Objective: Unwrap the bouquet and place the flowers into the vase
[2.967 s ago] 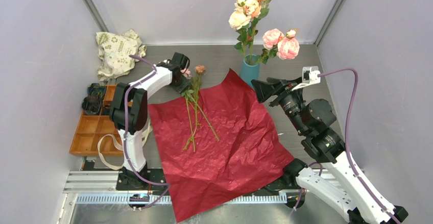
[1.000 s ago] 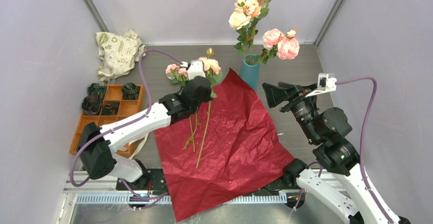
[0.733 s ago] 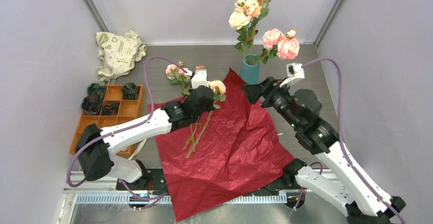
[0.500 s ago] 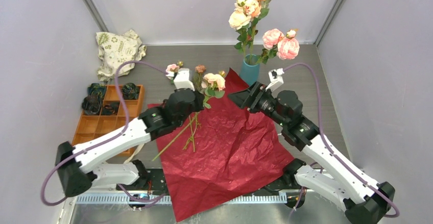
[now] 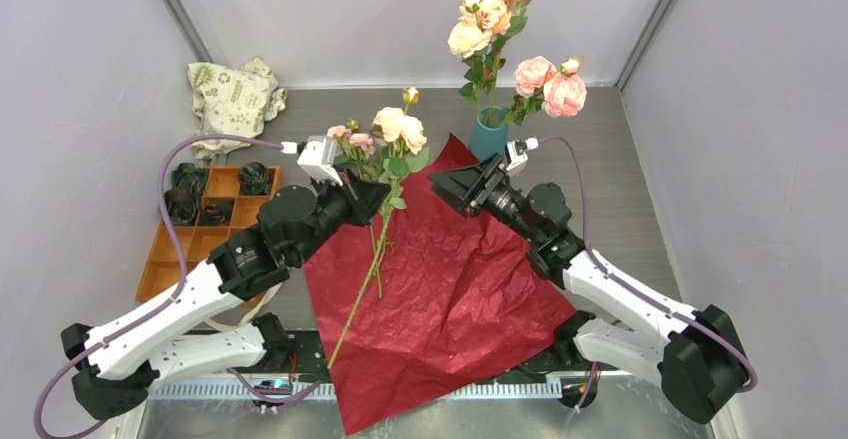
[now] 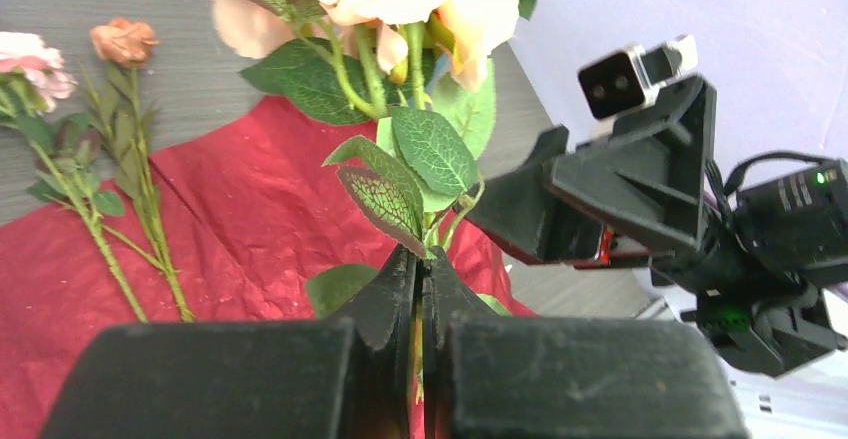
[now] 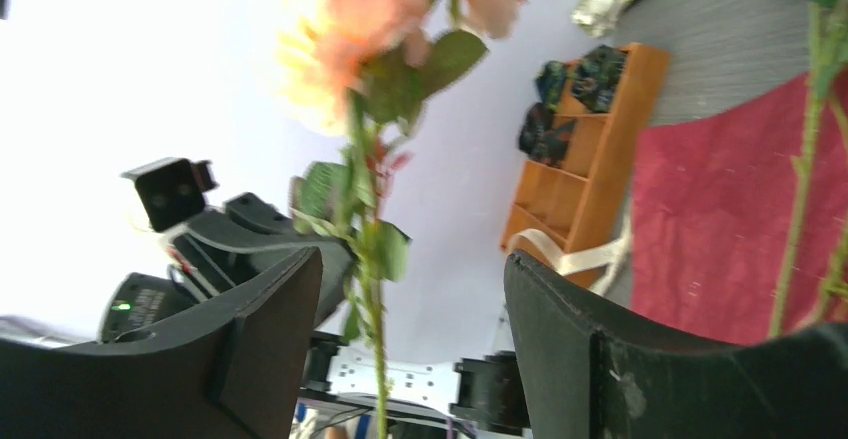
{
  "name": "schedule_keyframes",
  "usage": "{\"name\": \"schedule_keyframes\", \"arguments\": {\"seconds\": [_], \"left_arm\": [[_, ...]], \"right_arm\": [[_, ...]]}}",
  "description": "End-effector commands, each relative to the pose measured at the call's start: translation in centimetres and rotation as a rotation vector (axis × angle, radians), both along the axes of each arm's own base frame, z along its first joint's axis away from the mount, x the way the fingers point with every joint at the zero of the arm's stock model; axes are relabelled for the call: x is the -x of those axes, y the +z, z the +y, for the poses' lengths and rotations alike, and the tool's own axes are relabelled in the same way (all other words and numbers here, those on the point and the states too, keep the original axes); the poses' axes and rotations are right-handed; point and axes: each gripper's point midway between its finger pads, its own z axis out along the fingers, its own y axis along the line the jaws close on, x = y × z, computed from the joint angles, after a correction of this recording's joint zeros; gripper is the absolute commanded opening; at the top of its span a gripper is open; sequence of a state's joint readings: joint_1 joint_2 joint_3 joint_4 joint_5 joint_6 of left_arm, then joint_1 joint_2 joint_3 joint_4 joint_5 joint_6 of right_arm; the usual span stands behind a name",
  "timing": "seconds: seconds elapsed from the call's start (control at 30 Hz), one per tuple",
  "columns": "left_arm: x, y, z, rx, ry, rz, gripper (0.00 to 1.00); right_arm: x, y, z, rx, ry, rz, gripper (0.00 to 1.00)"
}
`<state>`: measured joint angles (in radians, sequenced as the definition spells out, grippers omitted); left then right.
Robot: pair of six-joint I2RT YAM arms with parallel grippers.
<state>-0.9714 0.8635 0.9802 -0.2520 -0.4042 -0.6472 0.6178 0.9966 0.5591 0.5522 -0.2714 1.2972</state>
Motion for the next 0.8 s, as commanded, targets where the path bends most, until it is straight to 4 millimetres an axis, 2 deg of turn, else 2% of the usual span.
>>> {"name": "schedule_keyframes", "arguments": {"seconds": [0.0,0.13,0.5,0.67,0.77], "left_arm": [[1.3,1.5,-1.4,0.050,-0.104,-0.049,0.01],[1.2,1.2,-1.5,0.056,-0.104,-0.050,0.01],[1.2,2.2,-2.6,0.074,-0.135,-0.065,0.01],[1.6,1.8,-3.3,0.082,-0.167,-0.055,0.01],[2.2,1.4,-3.7,0.078,-0.195,-0.050,0.01]], "right_arm": [[1.4,6.0,0.0,-0.204,0.074,-0.120,0.72],[0.9,5.5,0.6,-0.206,0.090,-0.092,0.71],[0.0,2.4,3.2,-0.171,0.148,-0.005,0.63],[-0.6,2.4,3.7,-0.182,0.150,-0.009,0.61],[-1.2,3.0,4.2,-0.174,0.149,-0.027,0.60]]}}
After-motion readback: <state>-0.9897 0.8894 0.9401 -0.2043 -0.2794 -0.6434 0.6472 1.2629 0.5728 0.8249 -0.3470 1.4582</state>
